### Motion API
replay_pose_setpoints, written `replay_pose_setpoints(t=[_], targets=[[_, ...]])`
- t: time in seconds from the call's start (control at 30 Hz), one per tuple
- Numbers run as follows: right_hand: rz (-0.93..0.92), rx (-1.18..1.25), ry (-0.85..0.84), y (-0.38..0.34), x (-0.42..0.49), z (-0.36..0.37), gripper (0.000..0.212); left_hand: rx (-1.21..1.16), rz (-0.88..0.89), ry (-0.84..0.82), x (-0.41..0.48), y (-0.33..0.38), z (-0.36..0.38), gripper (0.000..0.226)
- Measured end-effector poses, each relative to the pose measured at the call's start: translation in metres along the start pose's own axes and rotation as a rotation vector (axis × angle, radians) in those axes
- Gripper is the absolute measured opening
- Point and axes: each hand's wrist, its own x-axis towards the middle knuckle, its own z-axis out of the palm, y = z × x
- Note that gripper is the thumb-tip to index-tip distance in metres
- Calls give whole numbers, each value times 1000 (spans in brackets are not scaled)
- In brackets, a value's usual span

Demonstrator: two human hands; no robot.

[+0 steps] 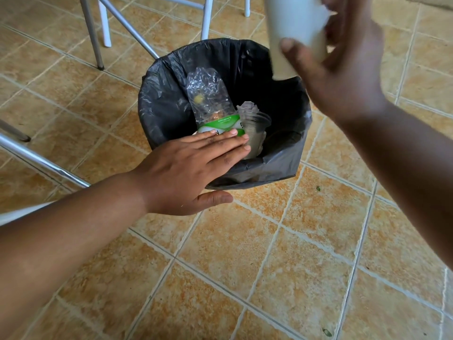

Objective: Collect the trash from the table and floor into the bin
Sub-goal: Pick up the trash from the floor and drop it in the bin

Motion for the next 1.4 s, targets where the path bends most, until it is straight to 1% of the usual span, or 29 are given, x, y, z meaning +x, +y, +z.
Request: replay_pose_setpoints(t=[0.07, 0.2, 0.27, 0.57, 0.63, 0.77, 0.87, 0.97, 1.03, 1.07, 1.13, 1.2, 1.27, 1.3, 1.33, 1.4], targets=[[-25, -93, -127, -7, -1, 14, 62, 5, -1, -4, 0, 0, -1, 81], [-5, -326, -484, -5, -2, 37, 68, 15, -3, -13, 0, 0, -1, 81], [-9, -402, -575, -1, -7, 42, 68, 21, -5, -17, -1, 0, -1, 81], [30, -327, -528, 7, -18, 33, 62, 25, -4, 5, -1, -1, 0, 80], [38, -282, -481, 6, -21, 30, 61, 29, -4, 12, -1, -1, 0, 80], [82, -203, -333, 8, -27, 22, 57, 28, -8, 12, -1, -1, -1, 80], [203, -152, -255, 13, -37, 17, 58, 20, -12, 7, 0, -1, -2, 79], [403, -86, -292, 21, -51, 15, 54, 16, -21, 10, 0, 0, -2, 79], [556, 27, -317, 23, -58, 16, 51, -3, -30, 13, 0, 1, -2, 79], [593, 62, -316, 23, -60, 17, 50, -15, -33, 15, 0, 1, -3, 78], [596, 63, -303, 23, -61, 19, 50, -47, -42, 19, 1, 1, -5, 77], [598, 68, -300, 22, -60, 20, 50, -155, -79, 43, 0, 1, -7, 74], [606, 71, -306, 23, -59, 20, 50, -400, -198, 119, -1, -1, -13, 68], [608, 71, -312, 24, -60, 19, 50, -513, -266, 197, -1, -4, -17, 63], [611, 74, -317, 24, -60, 19, 50, -572, -332, 302, -1, -8, -20, 57], [611, 80, -319, 24, -60, 18, 50, -555, -471, 516, -2, -22, -24, 44]])
